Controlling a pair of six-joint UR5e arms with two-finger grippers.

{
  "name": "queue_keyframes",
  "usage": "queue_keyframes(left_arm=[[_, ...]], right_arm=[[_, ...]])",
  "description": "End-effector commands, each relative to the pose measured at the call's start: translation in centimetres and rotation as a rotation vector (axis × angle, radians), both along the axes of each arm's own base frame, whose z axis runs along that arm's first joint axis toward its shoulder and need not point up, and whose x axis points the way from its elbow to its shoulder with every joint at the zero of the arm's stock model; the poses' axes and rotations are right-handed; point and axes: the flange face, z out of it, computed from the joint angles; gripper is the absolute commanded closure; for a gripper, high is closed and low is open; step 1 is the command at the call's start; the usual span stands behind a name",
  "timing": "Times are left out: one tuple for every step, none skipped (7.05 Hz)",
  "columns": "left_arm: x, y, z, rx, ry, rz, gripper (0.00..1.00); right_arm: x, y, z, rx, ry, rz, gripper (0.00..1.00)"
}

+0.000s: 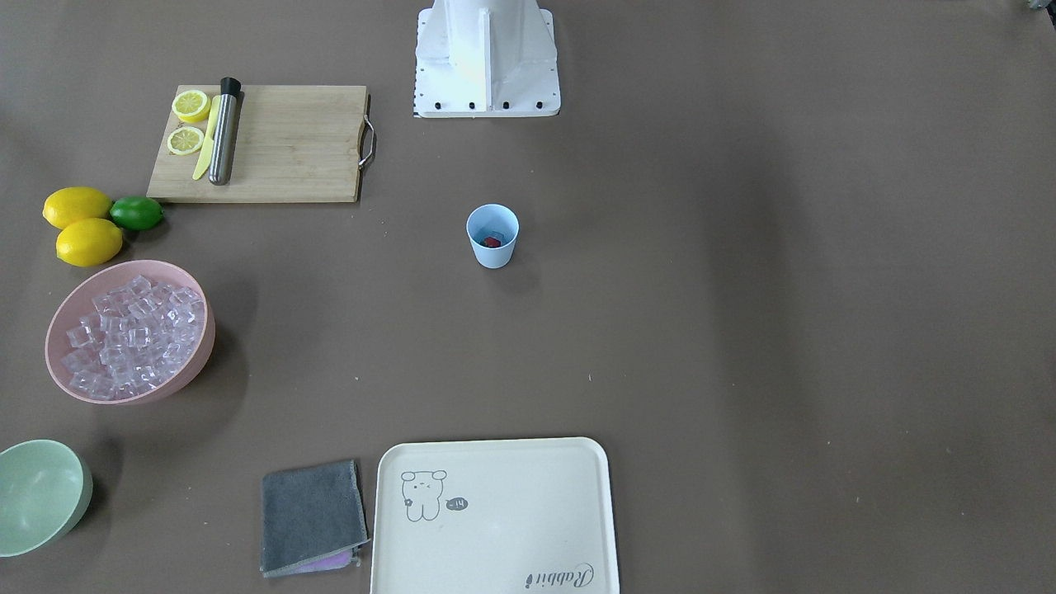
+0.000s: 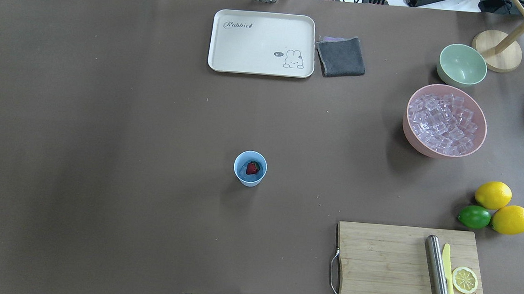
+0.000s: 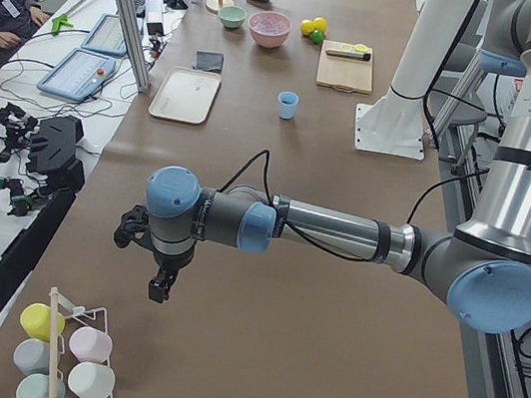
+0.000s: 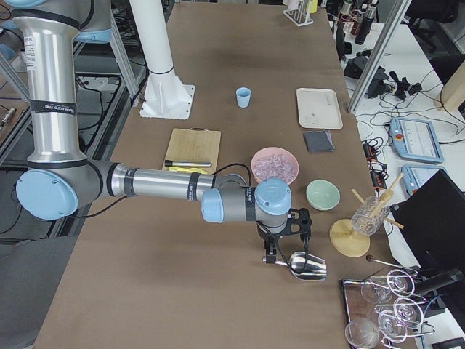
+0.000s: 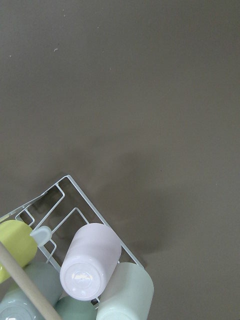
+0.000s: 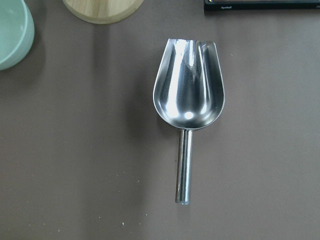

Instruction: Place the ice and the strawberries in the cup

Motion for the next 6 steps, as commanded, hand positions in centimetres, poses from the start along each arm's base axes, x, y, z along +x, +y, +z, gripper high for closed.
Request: queue_keyframes(left_arm=[[1.35, -0.20, 0.04, -0.006, 0.003, 0.005, 0.02], [1.34, -0.28, -0.11, -0.003, 0.001, 0.005, 0.02], [1.43, -0.29, -0.05, -0.004, 0.003, 0.007, 0.02], [1.35, -0.28, -0.20, 0.000, 0.002, 0.006, 0.02], [1.43, -0.30, -0.14, -0.001, 0.003, 0.007, 0.02], [1.43, -0.31, -0.21, 0.000, 0.003, 0.007, 0.02]], right_arm=[[-0.09, 1.05, -5.73, -0.048, 0.000, 0.001, 0.01], [-0.19, 1.75, -5.58, -0.062, 0.000, -0.005, 0.01], [-0.20, 1.88, -5.22, -0.065, 0.000, -0.008, 0.01], [-0.20, 1.88, -5.07, -0.067, 0.000, -0.010, 0.01], [-0.17, 1.88, -4.97, -0.069, 0.003, -0.009, 0.01], [-0.17, 1.88, -5.04, -0.066, 0.003, -0.010, 0.01]])
